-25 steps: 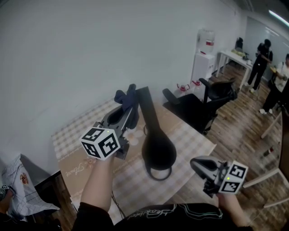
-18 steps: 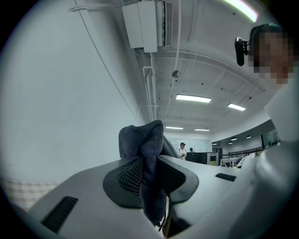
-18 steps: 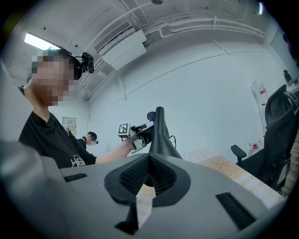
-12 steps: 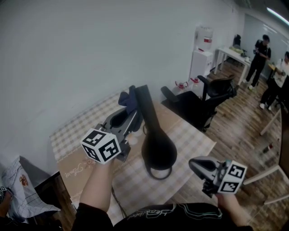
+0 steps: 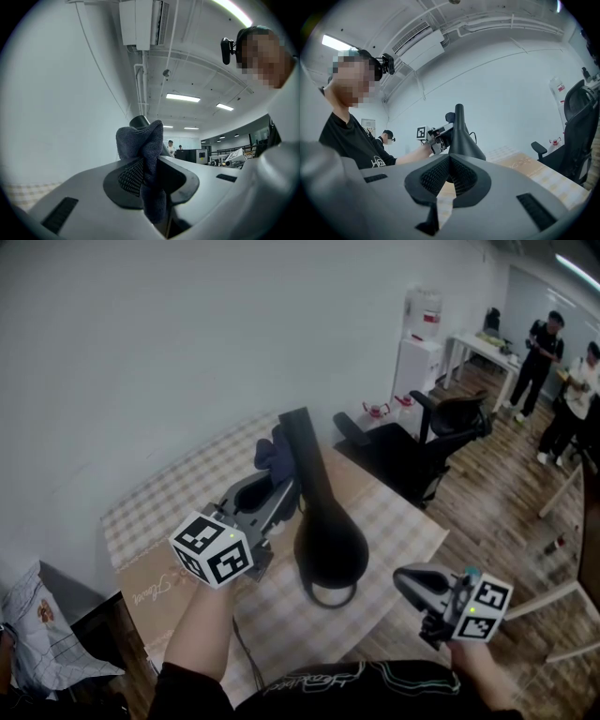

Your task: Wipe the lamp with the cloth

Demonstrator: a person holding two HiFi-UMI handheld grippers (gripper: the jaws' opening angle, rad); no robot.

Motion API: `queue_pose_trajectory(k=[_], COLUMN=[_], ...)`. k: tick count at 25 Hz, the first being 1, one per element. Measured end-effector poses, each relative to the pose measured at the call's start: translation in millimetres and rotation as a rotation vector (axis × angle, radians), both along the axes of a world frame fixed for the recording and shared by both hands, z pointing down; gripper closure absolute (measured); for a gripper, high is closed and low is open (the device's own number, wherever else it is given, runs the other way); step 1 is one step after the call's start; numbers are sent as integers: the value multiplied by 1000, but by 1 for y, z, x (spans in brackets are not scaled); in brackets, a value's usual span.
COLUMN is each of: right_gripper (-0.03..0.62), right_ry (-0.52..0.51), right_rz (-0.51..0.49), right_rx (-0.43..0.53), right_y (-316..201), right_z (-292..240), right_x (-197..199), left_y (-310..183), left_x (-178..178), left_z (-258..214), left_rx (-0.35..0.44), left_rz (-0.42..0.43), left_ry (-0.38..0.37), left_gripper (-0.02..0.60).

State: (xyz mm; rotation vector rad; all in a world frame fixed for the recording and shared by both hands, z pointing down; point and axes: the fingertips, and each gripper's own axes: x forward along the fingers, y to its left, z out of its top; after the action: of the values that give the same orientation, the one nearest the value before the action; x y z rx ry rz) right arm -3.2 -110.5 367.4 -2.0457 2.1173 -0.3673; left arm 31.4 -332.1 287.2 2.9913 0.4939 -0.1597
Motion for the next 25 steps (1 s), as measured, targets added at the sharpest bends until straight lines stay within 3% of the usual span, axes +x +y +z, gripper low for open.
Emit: queue_pose_trajectory(k=[25], right_gripper=[583], right_ry=[-20], right_rz=[15], right_rx=[4], right_y=[12], right_z=[4], right_x=[-9], left_y=[31], left_x=[-34], left_z=[57], left_rx=[14], left_rz=[111], left_ry=[-79], left_gripper=[515])
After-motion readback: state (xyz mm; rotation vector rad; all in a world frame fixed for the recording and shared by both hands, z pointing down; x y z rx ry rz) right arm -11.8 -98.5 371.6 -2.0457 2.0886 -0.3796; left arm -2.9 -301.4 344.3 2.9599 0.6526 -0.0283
